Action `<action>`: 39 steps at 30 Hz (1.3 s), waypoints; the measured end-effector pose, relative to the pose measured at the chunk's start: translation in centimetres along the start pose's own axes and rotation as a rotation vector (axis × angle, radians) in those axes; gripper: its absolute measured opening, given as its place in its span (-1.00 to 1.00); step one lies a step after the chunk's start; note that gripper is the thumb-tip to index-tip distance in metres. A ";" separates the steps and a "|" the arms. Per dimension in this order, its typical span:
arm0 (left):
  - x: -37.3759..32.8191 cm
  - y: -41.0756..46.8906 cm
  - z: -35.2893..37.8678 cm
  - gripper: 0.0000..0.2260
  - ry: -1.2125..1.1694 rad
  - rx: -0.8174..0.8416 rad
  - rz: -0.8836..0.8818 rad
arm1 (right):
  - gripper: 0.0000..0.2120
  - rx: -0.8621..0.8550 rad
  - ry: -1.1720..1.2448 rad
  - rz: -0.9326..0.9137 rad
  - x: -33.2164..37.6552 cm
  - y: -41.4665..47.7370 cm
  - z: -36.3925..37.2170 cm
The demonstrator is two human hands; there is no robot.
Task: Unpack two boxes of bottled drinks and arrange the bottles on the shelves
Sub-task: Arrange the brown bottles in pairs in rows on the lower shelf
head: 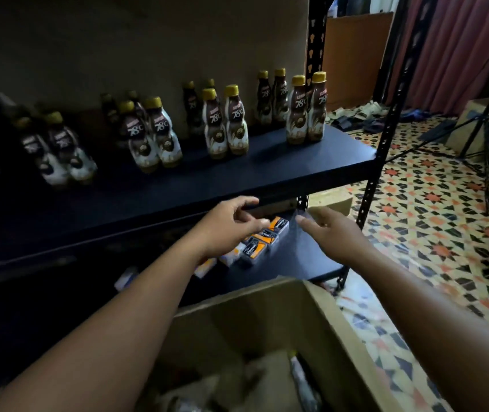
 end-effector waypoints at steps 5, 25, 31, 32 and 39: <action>8.1 -11.8 -1.5 -0.44 0.289 0.278 -0.273 | -0.46 0.386 -0.074 -0.105 2.5 -9.6 7.2; 31.3 -30.5 6.3 -0.52 0.014 -0.113 -0.762 | -0.38 0.960 -0.392 -0.036 -6.3 -25.3 27.8; 33.5 -31.3 5.4 -0.75 0.040 -0.253 -0.866 | -0.49 1.034 -0.594 -0.084 -6.5 -25.0 30.2; 34.5 -31.3 5.4 -0.78 0.020 -0.278 -0.881 | -0.47 1.025 -0.593 -0.096 -6.3 -24.8 30.7; 42.6 -29.9 5.5 -0.53 -0.104 -0.473 -0.865 | -0.46 0.836 -0.245 -0.019 -5.1 -21.3 35.5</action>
Point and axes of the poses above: each hand's wrist, its own y-axis towards the middle knuckle, its own z-axis out of the palm, x = y × z, the point moved 5 cm from there along y, towards the middle knuckle, and after that the axes turned 15 degrees about -y, right-handed, at the moved point
